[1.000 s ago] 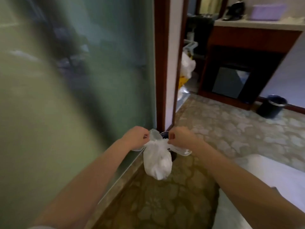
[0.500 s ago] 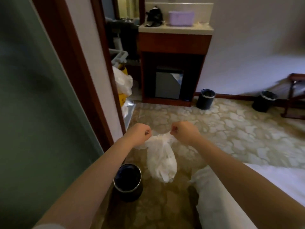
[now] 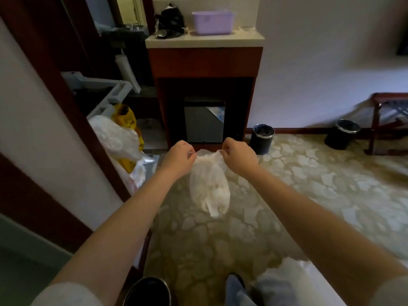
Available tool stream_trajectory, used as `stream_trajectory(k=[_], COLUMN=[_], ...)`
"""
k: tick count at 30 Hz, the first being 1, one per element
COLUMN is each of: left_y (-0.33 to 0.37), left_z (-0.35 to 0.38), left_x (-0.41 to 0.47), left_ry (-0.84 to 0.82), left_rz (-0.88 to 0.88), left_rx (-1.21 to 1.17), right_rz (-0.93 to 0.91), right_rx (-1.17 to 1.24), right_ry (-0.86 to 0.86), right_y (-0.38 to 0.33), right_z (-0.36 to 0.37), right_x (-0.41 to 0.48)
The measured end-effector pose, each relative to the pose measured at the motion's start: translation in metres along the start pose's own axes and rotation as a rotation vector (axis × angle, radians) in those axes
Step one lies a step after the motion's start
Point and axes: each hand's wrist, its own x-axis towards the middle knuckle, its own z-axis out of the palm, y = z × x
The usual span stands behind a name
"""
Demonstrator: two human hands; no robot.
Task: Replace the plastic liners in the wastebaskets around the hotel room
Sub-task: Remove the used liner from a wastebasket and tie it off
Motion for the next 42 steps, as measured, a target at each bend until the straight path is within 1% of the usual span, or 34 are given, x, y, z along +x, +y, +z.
stream_trajectory(k=[4, 8, 11, 16, 20, 24, 26, 29, 34, 38, 42], left_y=[-0.005, -0.014, -0.036, -0.100, -0.158, -0.228, -0.263, -0.301, -0.365, -0.418, -0.461], left_z=[0.011, 0.001, -0.012, -0.035, -0.059, -0.099, -0.121, -0.158, -0.215, -0.247, -0.267], left_x=[0.084, 0.150, 0.193, 0.266, 0.326, 0.395, 0.424, 0.453, 0.474, 0.469, 0.455], left_ry=[0.032, 0.080, 0.129, 0.308, 0.483, 0.675, 0.745, 0.845, 0.978, 1.066, 1.120], left_rz=[-0.078, -0.139, -0.186, -0.304, -0.438, -0.496, -0.508, -0.517, -0.588, -0.632, -0.748], left_rx=[0.018, 0.035, 0.040, -0.021, -0.152, -0.176, -0.196, -0.199, -0.107, -0.039, 0.029], right_rz=[-0.036, -0.077, -0.138, -0.253, -0.322, -0.406, -0.437, -0.519, -0.657, -0.797, -0.880], right_rx=[0.072, 0.169, 0.254, 0.386, 0.479, 0.559, 0.577, 0.622, 0.716, 0.753, 0.815], right_ry=[-0.006, -0.028, -0.055, -0.066, -0.090, -0.100, -0.126, -0.113, -0.198, -0.268, -0.421], right_y=[0.023, 0.024, 0.007, -0.039, -0.085, -0.153, -0.190, -0.239, -0.318, -0.380, -0.439], right_z=[0.000, 0.002, 0.011, 0.034, 0.059, 0.085, 0.095, 0.107, 0.141, 0.182, 0.227], right_x=[0.099, 0.186, 0.245, 0.341, 0.420, 0.512, 0.553, 0.602, 0.659, 0.694, 0.720])
